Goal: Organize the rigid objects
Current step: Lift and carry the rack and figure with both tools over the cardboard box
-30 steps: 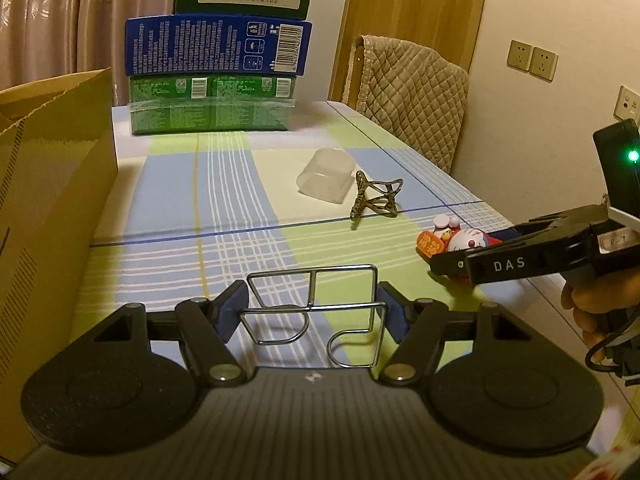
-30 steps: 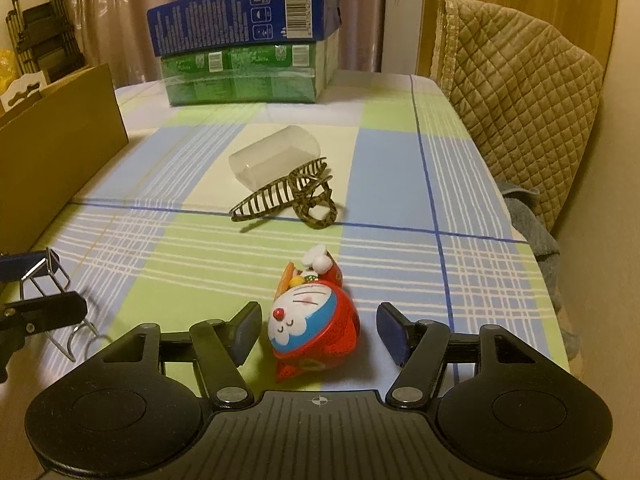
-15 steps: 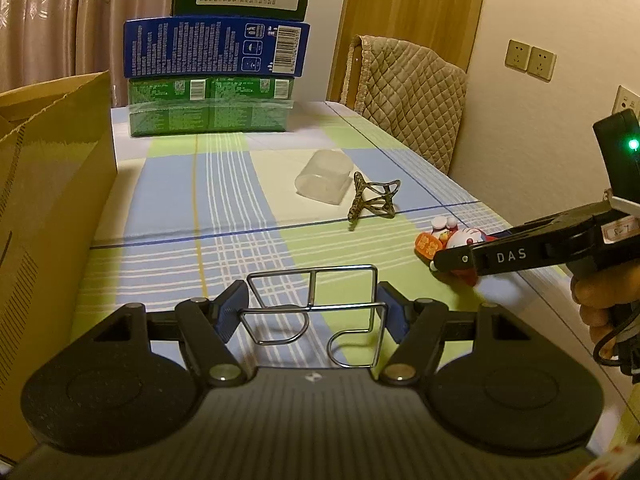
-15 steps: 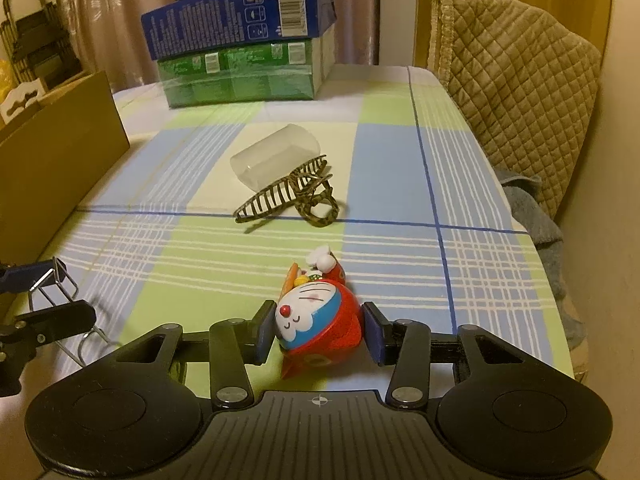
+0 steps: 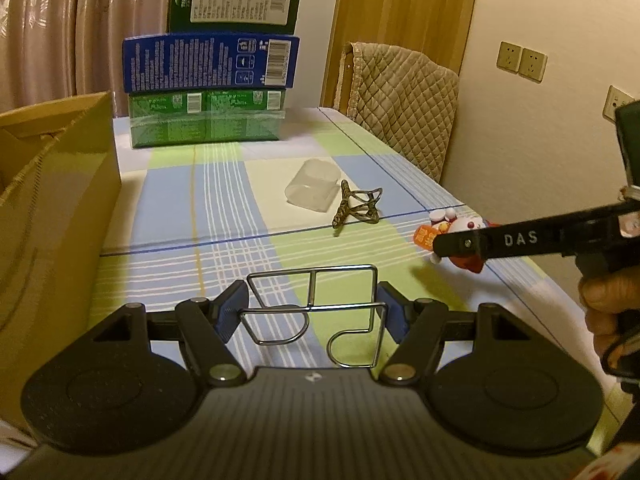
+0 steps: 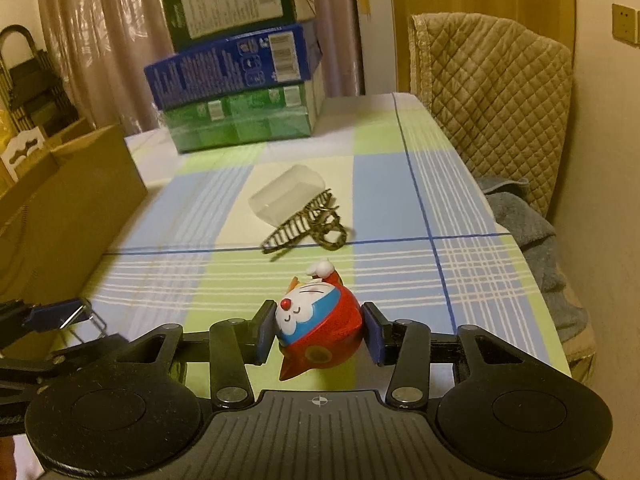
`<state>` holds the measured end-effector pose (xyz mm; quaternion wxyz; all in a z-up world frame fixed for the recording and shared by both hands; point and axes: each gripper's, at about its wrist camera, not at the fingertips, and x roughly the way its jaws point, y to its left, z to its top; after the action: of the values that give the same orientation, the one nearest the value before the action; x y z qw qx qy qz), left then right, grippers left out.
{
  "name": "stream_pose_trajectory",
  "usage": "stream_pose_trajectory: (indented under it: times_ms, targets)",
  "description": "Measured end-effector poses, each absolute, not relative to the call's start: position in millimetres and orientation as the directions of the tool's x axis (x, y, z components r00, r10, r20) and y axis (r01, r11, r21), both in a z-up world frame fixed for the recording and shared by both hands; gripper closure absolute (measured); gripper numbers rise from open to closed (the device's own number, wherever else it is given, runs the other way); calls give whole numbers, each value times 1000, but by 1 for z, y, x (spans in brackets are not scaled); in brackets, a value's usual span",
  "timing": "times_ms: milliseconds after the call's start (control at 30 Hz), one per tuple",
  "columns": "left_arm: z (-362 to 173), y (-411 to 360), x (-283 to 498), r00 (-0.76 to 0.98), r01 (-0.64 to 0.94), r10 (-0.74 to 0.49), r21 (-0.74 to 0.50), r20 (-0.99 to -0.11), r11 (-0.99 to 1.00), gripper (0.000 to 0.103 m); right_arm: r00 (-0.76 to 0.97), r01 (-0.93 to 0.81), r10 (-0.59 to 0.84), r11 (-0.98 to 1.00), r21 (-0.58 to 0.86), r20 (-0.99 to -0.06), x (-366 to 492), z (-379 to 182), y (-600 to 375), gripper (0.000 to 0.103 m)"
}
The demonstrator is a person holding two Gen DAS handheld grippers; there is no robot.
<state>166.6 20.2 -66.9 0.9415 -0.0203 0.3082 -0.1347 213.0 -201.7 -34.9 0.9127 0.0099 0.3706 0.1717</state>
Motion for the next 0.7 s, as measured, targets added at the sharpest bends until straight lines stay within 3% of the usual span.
stream_pose_trajectory:
  times_ms: [700]
  targets:
    - [50, 76, 96, 843, 152, -175, -87, -508, 984, 38, 684, -403, 430, 896, 186, -589, 127, 69, -147, 61]
